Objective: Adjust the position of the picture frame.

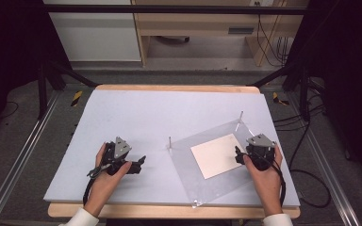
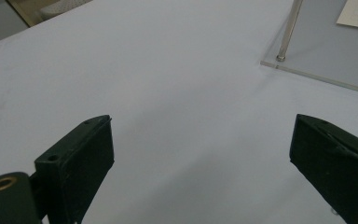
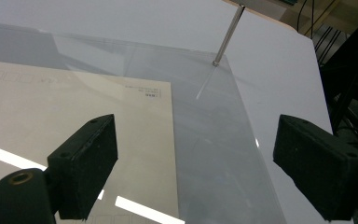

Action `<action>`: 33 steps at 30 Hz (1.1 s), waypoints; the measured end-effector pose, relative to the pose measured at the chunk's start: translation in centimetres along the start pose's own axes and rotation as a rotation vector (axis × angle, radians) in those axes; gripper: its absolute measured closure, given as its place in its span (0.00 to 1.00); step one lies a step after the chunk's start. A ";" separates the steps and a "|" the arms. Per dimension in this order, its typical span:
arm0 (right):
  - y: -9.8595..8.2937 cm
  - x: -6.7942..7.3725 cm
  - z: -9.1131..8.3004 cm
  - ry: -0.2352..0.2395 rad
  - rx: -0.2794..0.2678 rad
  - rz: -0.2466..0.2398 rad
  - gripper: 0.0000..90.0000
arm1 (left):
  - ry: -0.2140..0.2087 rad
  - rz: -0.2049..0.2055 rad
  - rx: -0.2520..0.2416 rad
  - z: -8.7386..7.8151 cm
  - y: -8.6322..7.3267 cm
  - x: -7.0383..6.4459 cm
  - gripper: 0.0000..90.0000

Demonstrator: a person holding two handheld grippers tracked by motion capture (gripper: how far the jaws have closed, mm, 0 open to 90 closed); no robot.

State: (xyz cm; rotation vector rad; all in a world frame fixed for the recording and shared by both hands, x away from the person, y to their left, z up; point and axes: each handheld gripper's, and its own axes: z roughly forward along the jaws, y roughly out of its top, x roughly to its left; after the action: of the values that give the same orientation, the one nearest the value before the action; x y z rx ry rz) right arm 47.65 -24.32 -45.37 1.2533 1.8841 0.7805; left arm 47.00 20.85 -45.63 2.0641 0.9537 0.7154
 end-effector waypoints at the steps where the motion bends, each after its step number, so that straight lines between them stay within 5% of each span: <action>1: -0.1 -0.1 0.0 0.002 -0.002 0.003 0.16 | -0.002 -0.004 -0.001 0.0 0.0 0.0 0.07; 8: -0.3 -0.3 0.0 -0.005 -0.006 0.014 0.18 | -0.025 -0.032 -0.004 0.0 -0.1 -0.1 0.07; 17: 0.1 -0.6 -0.3 0.021 0.007 0.035 0.19 | -0.022 -0.012 -0.019 -0.4 0.5 -1.5 0.06; 21: 1.1 -1.3 -0.6 0.076 0.027 0.067 0.16 | -0.070 -0.021 -0.027 -0.7 1.3 -2.6 0.07; 24: 2.5 -2.1 -0.3 0.077 0.041 0.020 0.16 | -0.120 -0.005 -0.033 -0.5 2.5 -3.4 0.08; 30: 5.2 -3.9 1.0 0.124 0.092 -0.003 0.37 | -0.139 0.019 -0.035 0.8 4.7 -4.1 0.15; 33: 6.6 -5.0 3.0 0.147 0.131 -0.068 0.52 | -0.124 -0.005 -0.027 2.4 5.7 -4.4 0.21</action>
State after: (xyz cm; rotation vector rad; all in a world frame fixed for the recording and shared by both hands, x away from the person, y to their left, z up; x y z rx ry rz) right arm 54.68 -26.50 -40.54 1.2320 2.1154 0.7407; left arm 48.52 13.80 -43.18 2.0563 0.8751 0.5868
